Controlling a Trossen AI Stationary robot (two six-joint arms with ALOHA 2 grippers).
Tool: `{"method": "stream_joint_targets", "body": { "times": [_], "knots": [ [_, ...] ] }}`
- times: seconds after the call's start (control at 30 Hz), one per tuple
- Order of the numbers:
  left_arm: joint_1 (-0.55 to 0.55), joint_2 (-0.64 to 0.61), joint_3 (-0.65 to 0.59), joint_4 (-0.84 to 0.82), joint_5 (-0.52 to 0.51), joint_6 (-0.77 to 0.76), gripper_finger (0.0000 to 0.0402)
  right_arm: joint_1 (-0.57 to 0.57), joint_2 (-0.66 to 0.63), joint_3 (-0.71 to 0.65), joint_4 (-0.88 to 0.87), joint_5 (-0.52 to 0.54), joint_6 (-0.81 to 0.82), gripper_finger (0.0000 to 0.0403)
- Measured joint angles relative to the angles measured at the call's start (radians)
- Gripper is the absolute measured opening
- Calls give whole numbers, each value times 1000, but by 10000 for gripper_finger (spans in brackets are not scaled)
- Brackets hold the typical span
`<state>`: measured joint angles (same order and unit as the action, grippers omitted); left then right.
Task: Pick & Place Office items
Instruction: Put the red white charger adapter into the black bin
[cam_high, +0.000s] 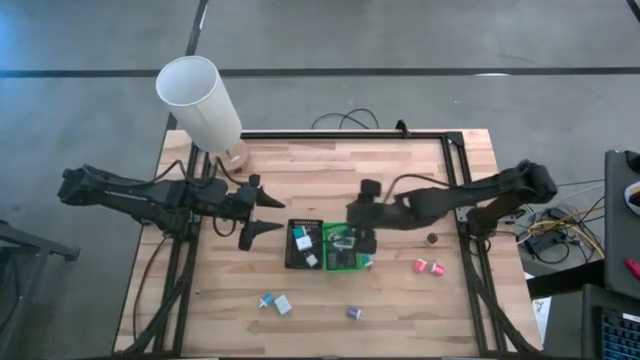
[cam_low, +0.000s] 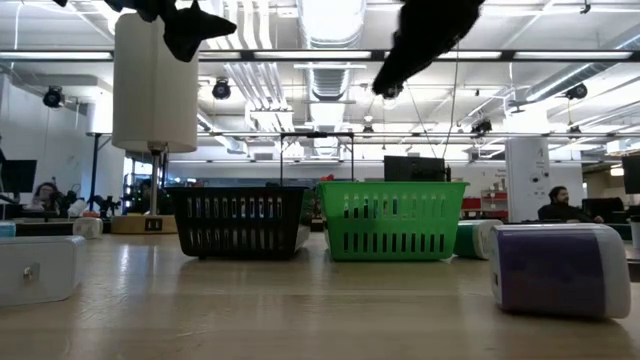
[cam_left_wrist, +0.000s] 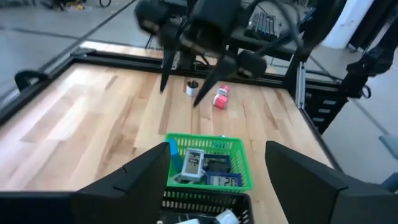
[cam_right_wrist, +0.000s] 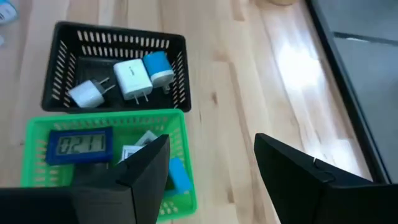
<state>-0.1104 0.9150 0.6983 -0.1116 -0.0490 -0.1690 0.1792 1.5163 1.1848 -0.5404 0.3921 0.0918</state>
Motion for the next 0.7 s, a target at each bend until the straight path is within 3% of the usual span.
{"method": "stream_joint_targets", "body": {
  "times": [0.23, 0.4, 0.7],
  "knots": [
    [0, 14, 0, -2, 0, -31, 268, 101, -163, -146, 92, 107, 82, 230],
    [0, 25, 0, 3, 0, -34, 268, 147, -242, -263, 212, 122, 127, 230],
    [0, 27, 0, 7, 0, -61, 268, 187, -325, -406, 171, 160, 279, 231]
  ]
}}
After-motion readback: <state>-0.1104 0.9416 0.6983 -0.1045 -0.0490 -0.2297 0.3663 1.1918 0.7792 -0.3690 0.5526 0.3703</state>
